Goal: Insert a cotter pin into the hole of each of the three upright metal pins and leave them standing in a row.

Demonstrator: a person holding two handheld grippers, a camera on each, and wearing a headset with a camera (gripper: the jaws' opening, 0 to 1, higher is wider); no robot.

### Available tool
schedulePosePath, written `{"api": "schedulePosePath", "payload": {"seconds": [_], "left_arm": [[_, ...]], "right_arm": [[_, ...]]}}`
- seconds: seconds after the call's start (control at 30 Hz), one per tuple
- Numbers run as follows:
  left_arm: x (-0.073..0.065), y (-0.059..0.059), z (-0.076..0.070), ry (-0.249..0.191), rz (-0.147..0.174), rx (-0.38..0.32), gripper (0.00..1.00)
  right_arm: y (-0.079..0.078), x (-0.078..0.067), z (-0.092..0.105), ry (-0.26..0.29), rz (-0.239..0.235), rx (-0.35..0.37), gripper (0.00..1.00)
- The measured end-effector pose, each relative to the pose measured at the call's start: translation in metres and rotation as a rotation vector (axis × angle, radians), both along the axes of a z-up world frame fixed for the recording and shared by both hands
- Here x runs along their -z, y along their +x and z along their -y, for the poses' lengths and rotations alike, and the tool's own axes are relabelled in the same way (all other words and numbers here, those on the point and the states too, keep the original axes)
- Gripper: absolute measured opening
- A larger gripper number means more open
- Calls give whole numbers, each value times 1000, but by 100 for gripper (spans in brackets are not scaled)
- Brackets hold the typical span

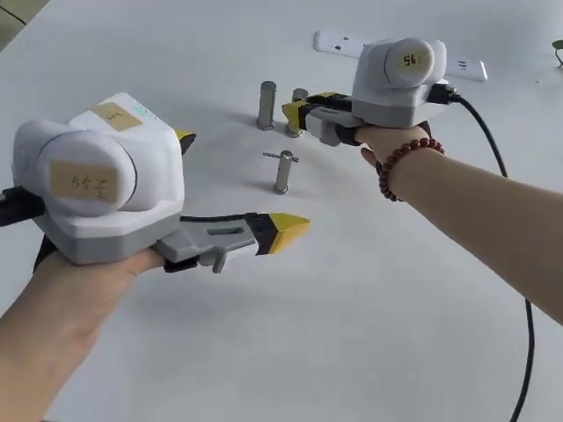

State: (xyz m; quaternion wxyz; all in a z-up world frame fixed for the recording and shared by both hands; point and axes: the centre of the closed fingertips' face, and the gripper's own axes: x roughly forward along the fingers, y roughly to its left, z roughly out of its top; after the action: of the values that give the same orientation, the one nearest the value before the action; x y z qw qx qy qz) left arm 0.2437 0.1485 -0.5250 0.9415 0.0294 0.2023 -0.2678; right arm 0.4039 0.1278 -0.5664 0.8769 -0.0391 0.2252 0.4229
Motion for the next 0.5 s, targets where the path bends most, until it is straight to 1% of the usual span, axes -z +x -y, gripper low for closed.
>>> {"api": "schedulePosePath", "payload": {"seconds": [0.03,0.07,0.13,0.2,0.27,0.4,0.5], "left_arm": [[0,0,-1,7,1,5,93],[0,0,-1,10,3,5,93],[0,0,-2,10,6,2,94],[0,1,-3,11,3,-4,94],[2,1,-4,29,2,-4,94],[3,1,-4,41,-3,3,95],[3,1,-3,41,-2,5,95]], "right_arm": [[0,0,0,12,-7,5,13],[-1,1,-1,18,-2,5,12],[-4,1,-2,23,5,-11,10],[-2,3,-2,20,18,-10,10],[-3,2,-1,25,13,-7,9],[-5,1,-2,-3,43,-33,9],[-3,1,-2,-4,41,-30,8]]}}
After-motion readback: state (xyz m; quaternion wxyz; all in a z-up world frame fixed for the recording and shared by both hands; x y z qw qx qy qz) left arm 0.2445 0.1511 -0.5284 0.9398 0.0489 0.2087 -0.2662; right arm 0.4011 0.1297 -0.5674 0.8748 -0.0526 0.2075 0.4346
